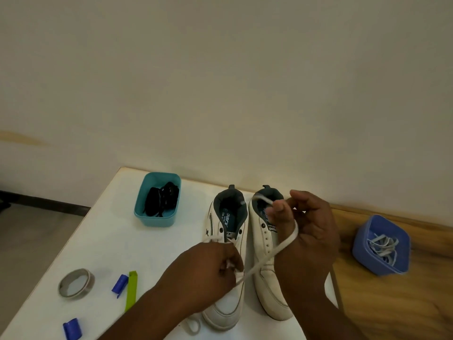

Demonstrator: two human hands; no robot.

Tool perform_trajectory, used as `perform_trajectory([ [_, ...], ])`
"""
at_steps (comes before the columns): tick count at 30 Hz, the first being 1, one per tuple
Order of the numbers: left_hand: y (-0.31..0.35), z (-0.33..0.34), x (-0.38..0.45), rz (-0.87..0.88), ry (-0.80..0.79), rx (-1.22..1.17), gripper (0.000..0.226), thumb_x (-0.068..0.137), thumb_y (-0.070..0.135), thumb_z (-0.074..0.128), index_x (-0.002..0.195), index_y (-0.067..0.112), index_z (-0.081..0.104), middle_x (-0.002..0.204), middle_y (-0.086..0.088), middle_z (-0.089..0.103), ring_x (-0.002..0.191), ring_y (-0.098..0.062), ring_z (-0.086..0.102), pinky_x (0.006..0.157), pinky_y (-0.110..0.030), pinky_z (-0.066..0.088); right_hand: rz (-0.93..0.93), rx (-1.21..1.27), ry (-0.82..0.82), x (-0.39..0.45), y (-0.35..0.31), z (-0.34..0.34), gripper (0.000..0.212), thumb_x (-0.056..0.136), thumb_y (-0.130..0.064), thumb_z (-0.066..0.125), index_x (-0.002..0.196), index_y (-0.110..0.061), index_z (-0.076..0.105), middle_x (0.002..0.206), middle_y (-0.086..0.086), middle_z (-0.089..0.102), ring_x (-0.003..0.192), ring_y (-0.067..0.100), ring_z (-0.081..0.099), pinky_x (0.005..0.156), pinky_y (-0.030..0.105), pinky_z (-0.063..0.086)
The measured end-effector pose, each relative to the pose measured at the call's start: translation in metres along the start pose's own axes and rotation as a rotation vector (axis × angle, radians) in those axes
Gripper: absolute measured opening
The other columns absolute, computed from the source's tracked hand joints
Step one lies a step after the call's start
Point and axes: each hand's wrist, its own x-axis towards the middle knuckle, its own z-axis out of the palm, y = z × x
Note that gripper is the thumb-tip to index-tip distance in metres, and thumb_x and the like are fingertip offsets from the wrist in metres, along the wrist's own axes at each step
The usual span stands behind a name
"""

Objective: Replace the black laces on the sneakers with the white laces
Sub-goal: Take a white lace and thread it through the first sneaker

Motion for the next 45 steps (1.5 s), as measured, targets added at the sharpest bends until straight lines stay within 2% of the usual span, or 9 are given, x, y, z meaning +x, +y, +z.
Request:
perform_trajectory([
  [4, -0.001, 0.007, 0.003, 0.016, 0.108, -0.014, 0.015, 0.090, 0.041, 0.056, 0.089, 0.053, 0.065, 0.092, 0.028, 0.053, 0.091, 0.007, 0.059, 0.070, -0.004, 0.036, -0.286, -0.066, -0.197, -0.006, -0.004, 0.003, 0.011, 0.093, -0.016, 0.066, 0.102, -0.021, 0.067, 0.102, -0.008, 0.068, 0.098, 0.012, 0.068, 0.085, 0.029, 0.057],
  [10, 0.006, -0.011, 0.014, -0.124, 0.210, -1.040, 0.029, 0.101, 0.035, 0.045, 0.105, 0.034, 0.074, 0.100, -0.005, 0.073, 0.084, -0.012, 0.067, 0.079, -0.034, 0.058, -0.200, -0.208, -0.515, -0.017, 0.022, 0.010, 0.013, 0.096, -0.016, 0.063, 0.103, -0.026, 0.069, 0.101, -0.015, 0.064, 0.095, -0.001, 0.063, 0.085, 0.011, 0.049],
  [15, 0.001, -0.005, 0.013, -0.158, 0.457, -0.691, 0.032, 0.104, 0.040, 0.041, 0.094, 0.030, 0.070, 0.072, 0.007, 0.068, 0.067, -0.001, 0.063, 0.063, -0.015, 0.051, -0.064, -0.341, -0.704, -0.015, 0.038, 0.012, 0.017, 0.095, -0.032, 0.059, 0.108, -0.037, 0.067, 0.106, -0.022, 0.060, 0.099, 0.000, 0.061, 0.086, 0.018, 0.053],
  [20, -0.009, 0.000, 0.008, -0.069, 0.416, -0.299, 0.032, 0.100, 0.048, 0.043, 0.084, 0.032, 0.066, 0.069, 0.007, 0.063, 0.069, -0.007, 0.060, 0.059, -0.022, 0.045, 0.088, -0.445, -0.592, -0.016, 0.033, 0.006, 0.045, 0.096, -0.002, 0.056, 0.122, -0.037, 0.063, 0.124, -0.019, 0.056, 0.108, -0.007, 0.056, 0.091, 0.007, 0.044],
  [23, -0.002, 0.007, 0.005, -0.023, 0.323, -0.303, 0.029, 0.103, 0.041, 0.045, 0.080, 0.033, 0.063, 0.067, 0.012, 0.063, 0.065, -0.002, 0.062, 0.058, -0.016, 0.046, 0.195, -0.259, -0.590, -0.013, 0.022, 0.012, 0.016, 0.103, -0.029, 0.056, 0.100, -0.038, 0.068, 0.103, -0.017, 0.066, 0.102, 0.005, 0.063, 0.083, 0.016, 0.048],
  [27, -0.002, 0.013, 0.006, -0.002, 0.240, -0.313, 0.031, 0.091, 0.049, 0.041, 0.087, 0.033, 0.067, 0.075, 0.007, 0.068, 0.070, -0.012, 0.067, 0.069, -0.040, 0.057, 0.235, -0.184, -0.588, -0.021, 0.025, 0.018, 0.024, 0.097, -0.043, 0.059, 0.083, -0.028, 0.071, 0.085, -0.010, 0.068, 0.086, 0.014, 0.066, 0.075, 0.033, 0.054],
  [34, 0.007, 0.008, 0.005, 0.064, 0.204, -0.391, 0.027, 0.092, 0.041, 0.047, 0.073, 0.031, 0.063, 0.067, 0.001, 0.064, 0.060, -0.011, 0.060, 0.061, -0.039, 0.052, 0.394, -0.049, -0.604, -0.017, 0.026, 0.014, 0.025, 0.106, -0.025, 0.053, 0.111, -0.032, 0.076, 0.106, -0.013, 0.072, 0.107, 0.008, 0.067, 0.091, 0.030, 0.055],
  [40, 0.002, 0.009, 0.007, -0.026, 0.198, -0.373, 0.030, 0.096, 0.033, 0.052, 0.072, 0.024, 0.067, 0.069, 0.002, 0.069, 0.064, -0.013, 0.067, 0.067, -0.041, 0.056, 0.402, -0.134, -0.615, -0.013, 0.032, 0.011, 0.016, 0.098, -0.027, 0.067, 0.090, -0.027, 0.081, 0.083, -0.006, 0.075, 0.084, 0.011, 0.071, 0.083, 0.041, 0.058],
  [45, -0.001, 0.006, 0.007, -0.050, 0.179, -0.346, 0.038, 0.098, 0.022, 0.057, 0.064, 0.035, 0.066, 0.067, 0.011, 0.071, 0.066, -0.004, 0.069, 0.064, -0.018, 0.049, 0.442, -0.131, -0.730, -0.009, 0.032, 0.009, 0.026, 0.104, -0.024, 0.057, 0.088, -0.013, 0.075, 0.074, 0.009, 0.068, 0.075, 0.024, 0.066, 0.076, 0.044, 0.055],
])
